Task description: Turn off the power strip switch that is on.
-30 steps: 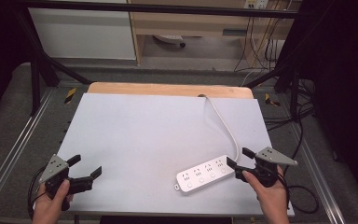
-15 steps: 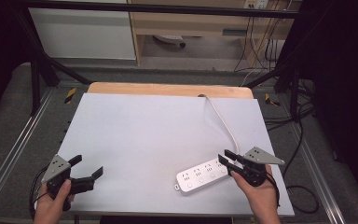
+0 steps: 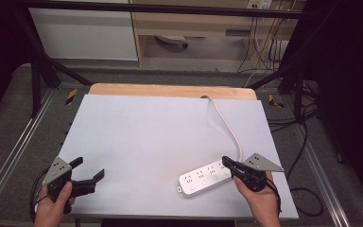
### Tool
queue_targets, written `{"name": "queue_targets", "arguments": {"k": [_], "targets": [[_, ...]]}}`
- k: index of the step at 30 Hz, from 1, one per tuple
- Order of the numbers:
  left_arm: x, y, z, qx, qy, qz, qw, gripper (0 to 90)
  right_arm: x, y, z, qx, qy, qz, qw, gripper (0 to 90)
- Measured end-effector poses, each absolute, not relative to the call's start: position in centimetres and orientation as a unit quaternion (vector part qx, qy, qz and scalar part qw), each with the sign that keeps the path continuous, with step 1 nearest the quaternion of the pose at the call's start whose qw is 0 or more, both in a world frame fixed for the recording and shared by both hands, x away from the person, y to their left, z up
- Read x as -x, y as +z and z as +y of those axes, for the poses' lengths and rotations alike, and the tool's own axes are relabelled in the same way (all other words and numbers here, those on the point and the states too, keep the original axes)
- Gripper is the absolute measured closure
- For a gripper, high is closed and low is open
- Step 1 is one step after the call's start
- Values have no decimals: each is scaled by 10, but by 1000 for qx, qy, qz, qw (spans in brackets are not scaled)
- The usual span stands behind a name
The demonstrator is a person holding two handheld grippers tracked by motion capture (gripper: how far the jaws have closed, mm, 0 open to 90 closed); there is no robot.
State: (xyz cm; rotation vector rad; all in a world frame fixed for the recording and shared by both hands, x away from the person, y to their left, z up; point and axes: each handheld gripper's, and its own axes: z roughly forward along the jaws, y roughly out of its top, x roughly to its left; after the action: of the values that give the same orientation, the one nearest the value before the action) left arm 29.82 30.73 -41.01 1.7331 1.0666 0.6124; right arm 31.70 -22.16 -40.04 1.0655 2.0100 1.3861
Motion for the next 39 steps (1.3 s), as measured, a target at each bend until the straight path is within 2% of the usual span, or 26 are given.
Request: {"name": "queue_targets", "arguments": {"k": [15, 39], "targets": [[-298, -410, 307, -712, 255, 437, 487, 52, -317, -416, -221, -386, 490, 747, 231, 900], [-297, -409, 307, -714, 256, 436, 485, 52, -315, -433, -213, -399, 470, 767, 179, 900]]}}
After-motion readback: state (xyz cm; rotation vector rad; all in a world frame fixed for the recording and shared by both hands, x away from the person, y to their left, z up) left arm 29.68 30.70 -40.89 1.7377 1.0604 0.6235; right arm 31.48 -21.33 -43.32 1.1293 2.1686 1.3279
